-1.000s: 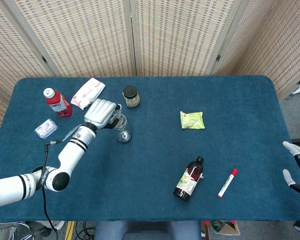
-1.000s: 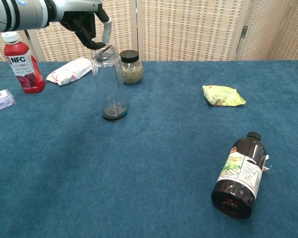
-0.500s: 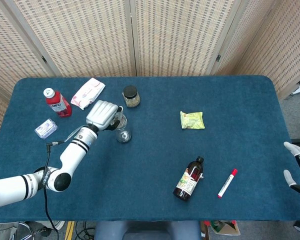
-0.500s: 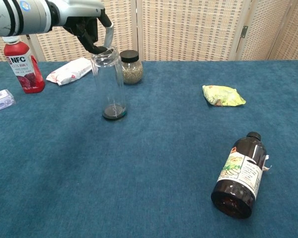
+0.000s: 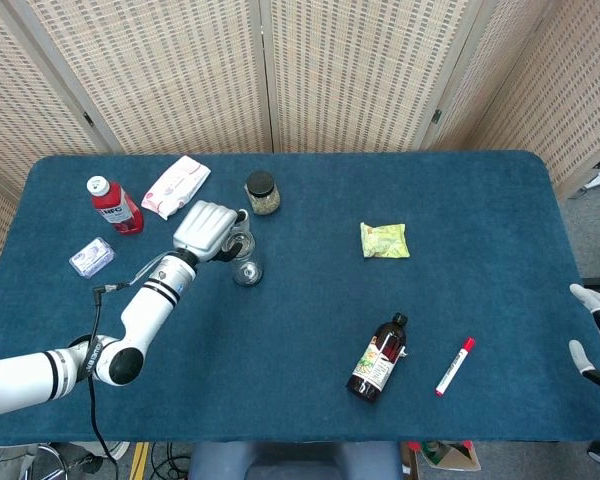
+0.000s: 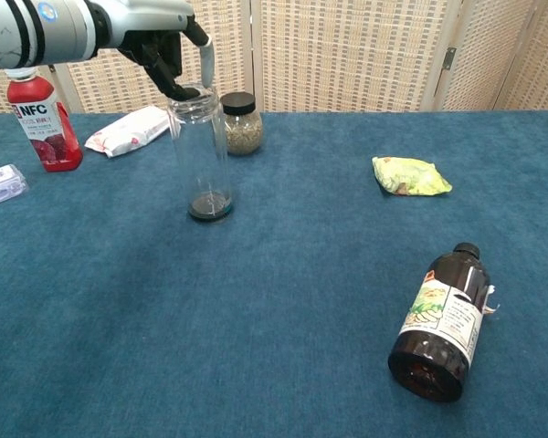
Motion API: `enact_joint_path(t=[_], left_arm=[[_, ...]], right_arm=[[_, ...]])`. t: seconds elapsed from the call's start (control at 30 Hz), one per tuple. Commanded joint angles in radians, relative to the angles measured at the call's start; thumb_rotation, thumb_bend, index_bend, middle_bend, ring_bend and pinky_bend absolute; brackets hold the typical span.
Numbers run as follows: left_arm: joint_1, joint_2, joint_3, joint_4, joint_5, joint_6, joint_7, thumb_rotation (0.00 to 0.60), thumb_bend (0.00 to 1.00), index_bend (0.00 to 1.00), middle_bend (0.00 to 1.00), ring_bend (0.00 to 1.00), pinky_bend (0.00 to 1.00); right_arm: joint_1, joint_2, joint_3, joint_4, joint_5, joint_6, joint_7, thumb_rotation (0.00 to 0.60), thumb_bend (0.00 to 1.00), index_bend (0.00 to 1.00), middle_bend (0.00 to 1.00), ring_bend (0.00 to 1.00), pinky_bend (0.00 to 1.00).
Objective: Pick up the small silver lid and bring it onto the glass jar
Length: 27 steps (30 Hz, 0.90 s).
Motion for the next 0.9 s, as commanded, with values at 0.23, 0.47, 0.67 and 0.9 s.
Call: enact_joint_path(t=[0.23, 0.47, 0.67, 0.9], left_arm=[[0.032, 0.042, -0.009, -0.062, 0.03, 0.033, -0.031, 0.6, 0.31, 0.33, 1.0, 0.96, 1.0], [0.049, 0.088, 0.003, -0.116, 0.041, 0.008, -0.048, 0.6, 0.31, 0.36, 1.0, 0.97, 1.0], [0.045, 0.098, 0.008, -0.123, 0.045, -0.027, -0.064, 0.6, 0.42, 0.36, 1.0, 0.97, 1.0], [0.036, 0.091, 0.015, -0.106, 0.032, -0.042, -0.064, 0.6, 0.44, 0.35, 1.0, 0.97, 1.0]], right_arm=[[-0.001, -0.001, 0.0, 0.001, 0.001, 0.0, 0.0, 0.6, 0.37, 0.16, 0.22, 0.14, 0.26], [0.003, -0.005, 0.001, 0.003, 0.001, -0.007, 0.0, 0.6, 0.37, 0.16, 0.22, 0.14, 0.26], [0.003, -0.005, 0.002, 0.002, -0.001, -0.006, -0.002, 0.6, 0.37, 0.16, 0.22, 0.14, 0.26], [-0.003, -0.005, 0.0, 0.004, 0.002, -0.002, 0.001, 0.6, 0.37, 0.16, 0.22, 0.14, 0.26]])
